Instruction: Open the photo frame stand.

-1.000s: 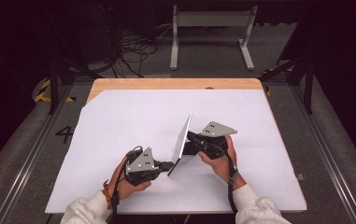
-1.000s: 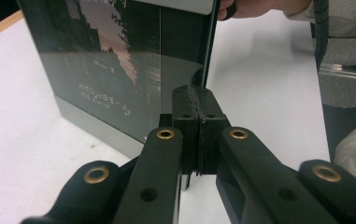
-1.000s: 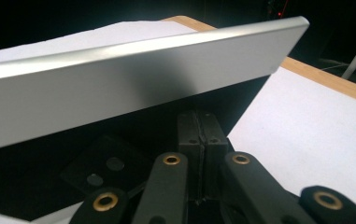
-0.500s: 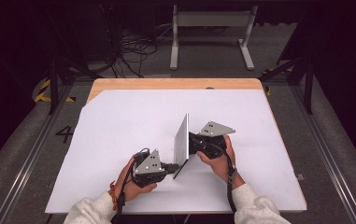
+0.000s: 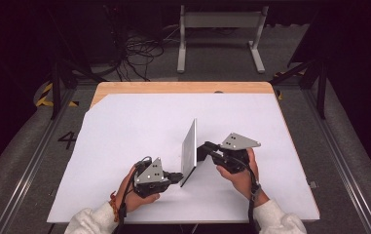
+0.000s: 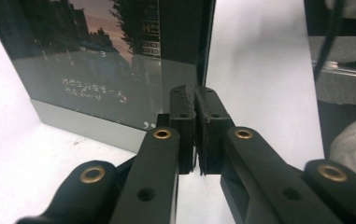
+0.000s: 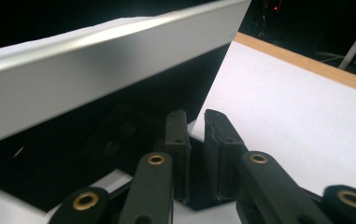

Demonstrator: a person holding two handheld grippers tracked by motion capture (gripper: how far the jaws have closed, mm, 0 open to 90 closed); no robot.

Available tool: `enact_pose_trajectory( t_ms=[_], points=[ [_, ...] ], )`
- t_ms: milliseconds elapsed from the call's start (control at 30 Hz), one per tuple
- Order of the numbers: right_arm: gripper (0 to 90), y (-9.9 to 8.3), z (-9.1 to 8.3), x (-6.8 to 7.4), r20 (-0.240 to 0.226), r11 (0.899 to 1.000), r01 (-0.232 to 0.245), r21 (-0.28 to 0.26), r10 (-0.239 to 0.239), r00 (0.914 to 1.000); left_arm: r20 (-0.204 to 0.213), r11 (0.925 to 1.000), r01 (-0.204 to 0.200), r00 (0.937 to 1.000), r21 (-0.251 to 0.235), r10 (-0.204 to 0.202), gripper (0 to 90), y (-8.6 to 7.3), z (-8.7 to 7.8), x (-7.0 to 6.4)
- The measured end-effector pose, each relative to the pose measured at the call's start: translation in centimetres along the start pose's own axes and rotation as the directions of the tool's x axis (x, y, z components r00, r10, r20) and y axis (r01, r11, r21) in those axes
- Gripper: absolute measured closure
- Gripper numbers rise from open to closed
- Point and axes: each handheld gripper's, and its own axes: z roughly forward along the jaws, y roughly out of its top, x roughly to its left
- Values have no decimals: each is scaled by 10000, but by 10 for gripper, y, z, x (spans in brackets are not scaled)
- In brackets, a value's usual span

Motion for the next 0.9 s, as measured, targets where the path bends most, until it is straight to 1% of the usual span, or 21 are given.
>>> enact_pose_trajectory(
  t_ms=[33,67,100,133,200,267,300,367,400,500,667,733,833,900],
  points=[
    [754,-2,-2,1,-76,10000,-6,37,6,10000,40,10000,-4,10000,11,4,853,1,1,-1],
    [746,-5,-7,4,-277,10000,-46,44,47,9996,36,10000,-78,10000,24,78,853,2,2,-2],
    [735,-8,-11,6,-379,10000,-47,75,50,9993,62,10000,-53,10000,-2,53,853,2,3,-3],
    [731,-9,-14,9,-414,9999,-29,101,33,9991,113,9999,-104,9999,33,103,852,3,4,-4],
    [717,-12,-20,14,-517,9999,84,146,-76,9986,79,9997,-192,9998,125,191,853,4,7,-6],
    [713,-14,-27,20,-614,9996,239,160,-229,9979,2,9998,-196,9998,87,196,859,4,8,-6],
    [713,-14,-27,20,-614,9996,239,160,-229,9979,38,9998,-168,9999,75,168,859,4,8,-5],
    [708,-15,-32,24,-704,9995,278,128,-269,9972,92,10000,-77,9999,59,76,857,4,8,-4],
    [702,-16,-33,27,-765,9996,263,100,-255,9967,73,9999,-114,9999,55,113,856,4,8,-5],
    [700,-16,-35,32,-923,9994,330,97,-319,9952,90,9999,-144,9999,34,143,855,5,10,-6],
    [736,-15,-32,41,-1305,9985,528,114,-508,9901,41,9995,-327,9995,-10,327,850,8,16,-10],
    [733,-15,-31,44,-1369,9987,507,91,-489,9894,125,9997,-237,9996,-116,238,846,8,18,-9],
    [721,-16,-30,46,-1352,9987,503,114,-484,9896,235,9998,-94,9997,-153,97,838,7,20,-8],
    [712,-17,-29,46,-1339,9993,353,120,-334,9904,254,9999,-83,9996,-126,87,835,6,20,-8]
  ],
)
